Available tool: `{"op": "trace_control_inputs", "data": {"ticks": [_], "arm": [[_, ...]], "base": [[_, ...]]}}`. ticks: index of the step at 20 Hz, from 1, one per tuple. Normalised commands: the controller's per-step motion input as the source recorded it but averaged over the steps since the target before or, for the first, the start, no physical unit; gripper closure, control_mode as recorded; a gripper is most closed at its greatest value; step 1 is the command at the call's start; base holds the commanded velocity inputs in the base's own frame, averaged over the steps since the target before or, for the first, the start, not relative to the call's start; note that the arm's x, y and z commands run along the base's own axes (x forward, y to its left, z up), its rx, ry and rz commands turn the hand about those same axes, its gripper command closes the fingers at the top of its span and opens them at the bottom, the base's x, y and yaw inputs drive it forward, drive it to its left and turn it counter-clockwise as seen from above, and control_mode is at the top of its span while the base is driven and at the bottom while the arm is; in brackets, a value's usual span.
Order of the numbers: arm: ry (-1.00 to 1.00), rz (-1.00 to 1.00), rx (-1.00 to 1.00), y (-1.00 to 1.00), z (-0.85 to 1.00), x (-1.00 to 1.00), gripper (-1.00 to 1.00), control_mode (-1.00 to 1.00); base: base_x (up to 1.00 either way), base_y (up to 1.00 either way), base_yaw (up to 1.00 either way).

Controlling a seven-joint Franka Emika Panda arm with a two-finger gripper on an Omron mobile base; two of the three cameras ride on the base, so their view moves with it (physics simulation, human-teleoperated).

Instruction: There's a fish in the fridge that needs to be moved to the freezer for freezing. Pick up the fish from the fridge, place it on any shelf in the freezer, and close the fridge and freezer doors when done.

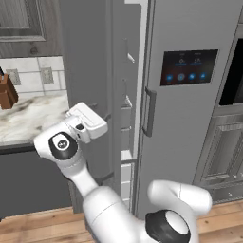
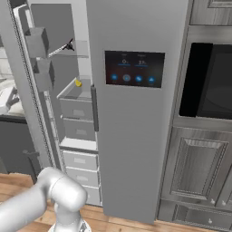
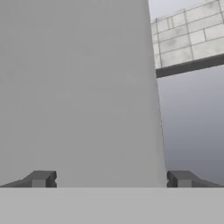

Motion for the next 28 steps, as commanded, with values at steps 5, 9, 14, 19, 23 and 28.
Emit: {"op": "trace_control_inputs", "data": {"ticks": [5, 9, 14, 19, 23, 28], "arm": [[0.0, -0.08, 0.1, -0.88, 0.0, 0.0, -1.0, -1.0], [0.0, -0.04, 0.12, -0.82, 0.02, 0.0, -1.0, -1.0], [0.0, 0.0, 0.13, -0.67, 0.01, 0.13, -1.0, -1.0], [0.02, 0.01, 0.12, -0.5, 0.0, 0.59, -1.0, -1.0], [0.11, 0.07, 0.11, -0.46, 0.0, 0.81, -1.0, -1.0], [0.13, 0.11, 0.13, -0.55, 0.0, 0.8, -1.0, -1.0]], "base": [[0.0, 0.0, 0.0], [0.0, 0.0, 0.0], [0.0, 0.0, 0.0], [0.0, 0.0, 0.0], [0.0, 0.0, 0.0], [0.0, 0.0, 0.0]]}}
